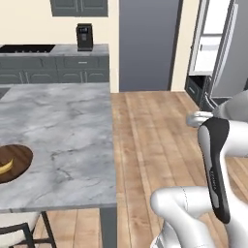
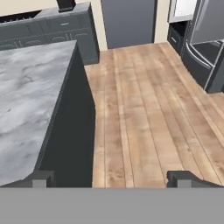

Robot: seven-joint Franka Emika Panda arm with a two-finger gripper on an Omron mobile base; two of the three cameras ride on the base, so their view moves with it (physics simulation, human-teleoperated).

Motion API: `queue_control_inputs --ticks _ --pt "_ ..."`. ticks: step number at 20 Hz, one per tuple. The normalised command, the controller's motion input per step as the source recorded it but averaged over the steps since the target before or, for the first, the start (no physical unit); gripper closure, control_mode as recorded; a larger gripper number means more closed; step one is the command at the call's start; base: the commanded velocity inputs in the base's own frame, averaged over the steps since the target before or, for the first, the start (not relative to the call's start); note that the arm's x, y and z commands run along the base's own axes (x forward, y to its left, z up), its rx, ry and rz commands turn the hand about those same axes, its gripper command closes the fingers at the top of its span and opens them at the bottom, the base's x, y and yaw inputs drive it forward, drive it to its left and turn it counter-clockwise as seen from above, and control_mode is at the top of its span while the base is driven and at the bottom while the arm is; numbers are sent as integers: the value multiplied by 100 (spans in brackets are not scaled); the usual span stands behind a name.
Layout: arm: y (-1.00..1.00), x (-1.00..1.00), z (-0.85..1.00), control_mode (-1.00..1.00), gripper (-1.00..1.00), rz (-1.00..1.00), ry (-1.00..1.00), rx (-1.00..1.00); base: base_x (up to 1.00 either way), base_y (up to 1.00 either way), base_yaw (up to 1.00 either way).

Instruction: Retrieve the banana and kiwi from the fridge and place them into the bowl on the dining table.

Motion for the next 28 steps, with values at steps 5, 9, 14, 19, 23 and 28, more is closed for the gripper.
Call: queue_control_inputs --ticks 5,9,14,19,23,28 --pt "0 0 0 100 -100 0 0 0 100 -100 18" --pt "0 0 0 100 -100 0 0 0 100 -99 32" --pt "0 0 0 100 -100 0 0 0 100 -83 42" --pt "0 0 0 100 -100 0 0 0 100 -77 4" --pt "0 0 0 100 -100 0 0 0 98 -57 -24" --pt "0 0 0 100 -100 0 0 0 81 -38 -44"
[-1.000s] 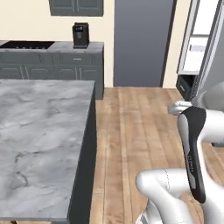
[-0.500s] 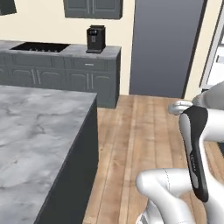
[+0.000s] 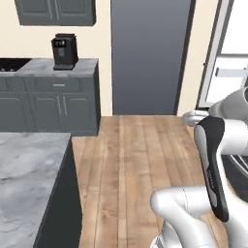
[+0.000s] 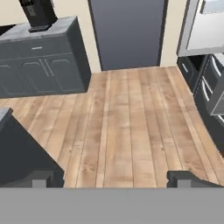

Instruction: Retrieve the banana and kiwi from the fridge and place them into the bowl on the dining table.

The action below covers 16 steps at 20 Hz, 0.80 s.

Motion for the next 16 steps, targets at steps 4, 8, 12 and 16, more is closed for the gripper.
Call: queue_control_inputs --ticks 4,8,12,16 --pt "0 0 0 100 -100 0 0 0 65 -28 -54" --pt "0 0 0 100 -100 0 0 0 80 -2 -53" --pt "0 0 0 100 -100 0 0 0 95 11 -45" --pt "0 0 0 100 -100 0 0 0 74 5 -44"
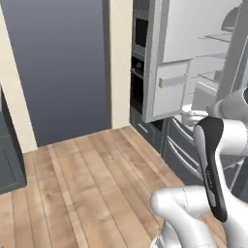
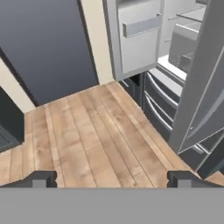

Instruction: Retrieve the banana and kiwi from the fridge and place them into the bowl on the dining table.

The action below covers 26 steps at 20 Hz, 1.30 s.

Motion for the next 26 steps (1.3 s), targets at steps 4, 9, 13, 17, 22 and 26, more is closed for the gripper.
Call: queue_control_inputs --ticks 4,9,13,17,22,26 --pt "0 0 0 100 -100 0 0 0 38 6 -42" --pt "0 0 0 100 -100 0 0 0 42 51 -42" --pt "0 0 0 100 -100 0 0 0 60 93 -37" --pt "0 0 0 100 -100 0 0 0 48 87 -37" --pt "0 0 0 100 -100 0 0 0 5 20 -51" --pt "0 0 0 100 -100 0 0 0 24 48 -56"
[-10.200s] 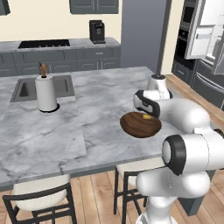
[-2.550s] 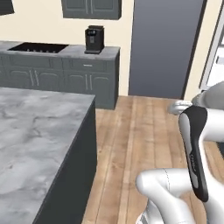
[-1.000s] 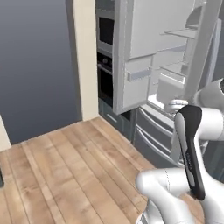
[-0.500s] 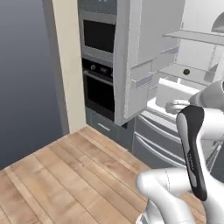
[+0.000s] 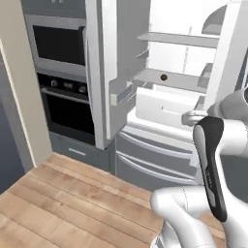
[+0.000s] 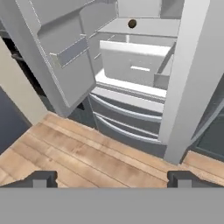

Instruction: Retrieve the banana and kiwi from the fridge and place them into the bowl on the dining table.

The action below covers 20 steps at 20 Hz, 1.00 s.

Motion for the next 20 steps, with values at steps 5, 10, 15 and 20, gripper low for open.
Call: queue_control_inputs --ticks 5,10,15,20 --pt "0 0 0 100 -100 0 0 0 35 82 -57" --pt "0 0 0 100 -100 0 0 0 29 78 -52" --pt "0 0 0 100 -100 0 0 0 7 27 -35" --pt "0 0 0 100 -100 0 0 0 32 47 -30"
